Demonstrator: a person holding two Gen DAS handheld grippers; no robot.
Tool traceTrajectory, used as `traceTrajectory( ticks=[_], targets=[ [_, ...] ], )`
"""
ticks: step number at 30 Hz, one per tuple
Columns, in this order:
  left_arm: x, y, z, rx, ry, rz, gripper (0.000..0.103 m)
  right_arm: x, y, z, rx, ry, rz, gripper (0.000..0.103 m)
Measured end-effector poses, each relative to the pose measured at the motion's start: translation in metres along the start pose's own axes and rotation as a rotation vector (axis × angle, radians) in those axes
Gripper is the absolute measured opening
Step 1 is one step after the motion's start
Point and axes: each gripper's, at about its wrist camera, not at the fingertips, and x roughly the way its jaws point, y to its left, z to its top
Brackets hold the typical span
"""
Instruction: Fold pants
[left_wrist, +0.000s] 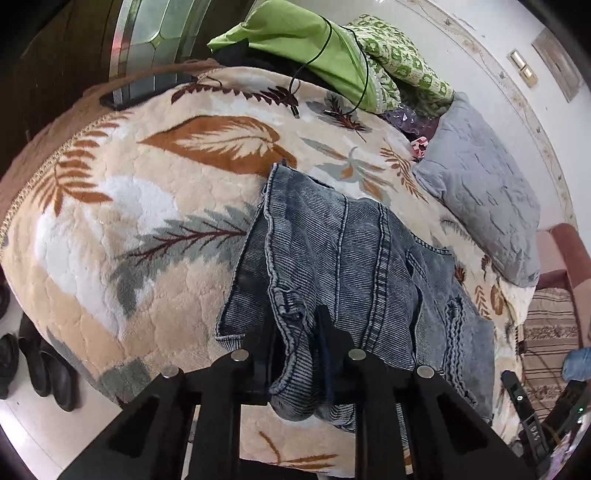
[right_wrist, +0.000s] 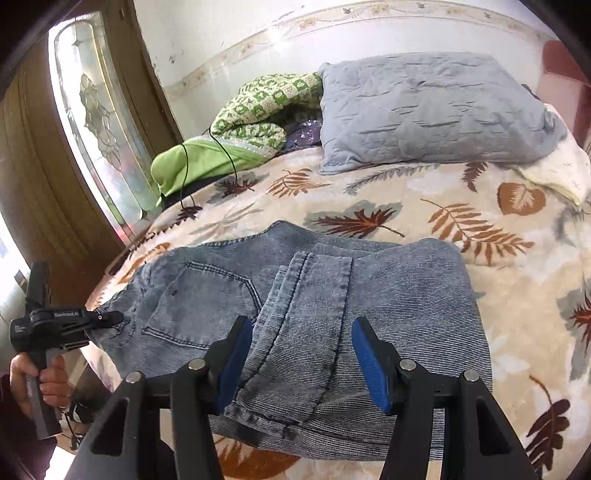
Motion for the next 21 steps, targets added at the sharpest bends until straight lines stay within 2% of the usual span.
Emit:
traceTrajectory(
  ticks=[1, 3, 5, 6, 9, 12, 13, 18, 21],
  targets=[
    [0.000, 0.001, 0.000, -0.002, 0.003, 0.007, 0.024, -0.002, -0.002, 0.000, 0.005, -0.005, 0.001, 0.060],
    [-0.004, 0.010, -0.002, -0.043, 0.007, 0.031, 0.040, -0.007, -0.007, 0.001, 0.019, -0.012, 0.000, 0.060],
    [-0.012, 0.024, -0.008, -0.086, 0.007, 0.038, 0.068, -0.010, -0.012, 0.001, 0.031, -0.016, -0.003, 0.060],
    [-0.016, 0.029, -0.012, -0.096, 0.003, 0.051, 0.071, -0.010, -0.015, 0.001, 0.036, -0.015, -0.005, 0.060],
    [-0.028, 0.042, -0.027, -0.129, -0.007, 0.052, 0.072, -0.010, -0.019, 0.000, 0.048, -0.008, -0.006, 0.060],
    [-0.026, 0.044, -0.042, -0.186, 0.030, -0.006, 0.073, -0.009, -0.023, -0.002, 0.049, -0.004, -0.015, 0.060],
    [-0.023, 0.043, -0.042, -0.224, 0.024, -0.046, 0.073, -0.009, -0.024, -0.002, 0.051, -0.005, -0.019, 0.060],
    [-0.004, 0.028, -0.034, -0.273, 0.035, -0.154, 0.073, -0.006, -0.034, -0.001, 0.100, 0.000, -0.015, 0.060],
    [0.008, 0.025, -0.029, -0.311, 0.029, -0.171, 0.073, -0.007, -0.029, -0.001, 0.065, -0.008, -0.027, 0.060]
  ],
)
